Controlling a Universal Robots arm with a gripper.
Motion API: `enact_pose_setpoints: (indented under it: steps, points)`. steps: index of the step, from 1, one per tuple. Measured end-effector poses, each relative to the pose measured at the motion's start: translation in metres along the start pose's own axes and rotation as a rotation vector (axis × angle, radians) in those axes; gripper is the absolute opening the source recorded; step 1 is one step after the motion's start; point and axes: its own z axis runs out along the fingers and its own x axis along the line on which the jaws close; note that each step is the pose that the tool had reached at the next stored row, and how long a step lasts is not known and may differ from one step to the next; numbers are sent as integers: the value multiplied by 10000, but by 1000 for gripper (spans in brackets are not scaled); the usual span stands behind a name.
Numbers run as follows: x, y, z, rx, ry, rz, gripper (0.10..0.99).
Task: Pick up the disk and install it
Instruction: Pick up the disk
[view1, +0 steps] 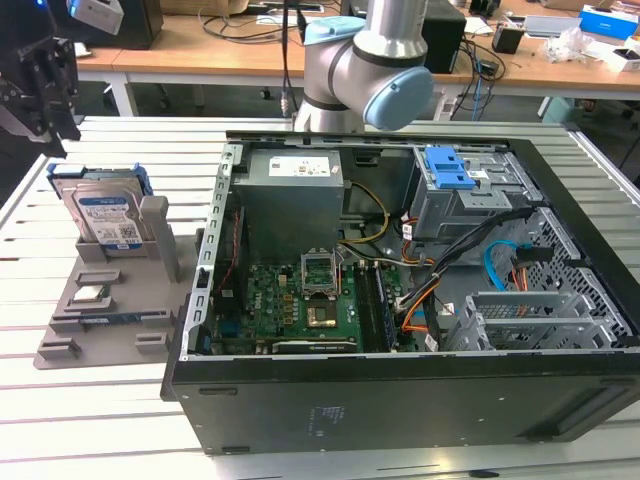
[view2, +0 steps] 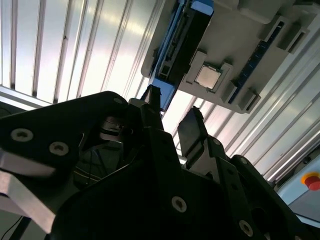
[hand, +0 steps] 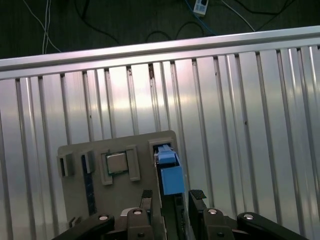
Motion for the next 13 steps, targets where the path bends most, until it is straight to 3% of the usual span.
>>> enact_pose_setpoints:
  steps: [13]
  points:
    - [-57, -5, 77, 4, 43, -10, 420]
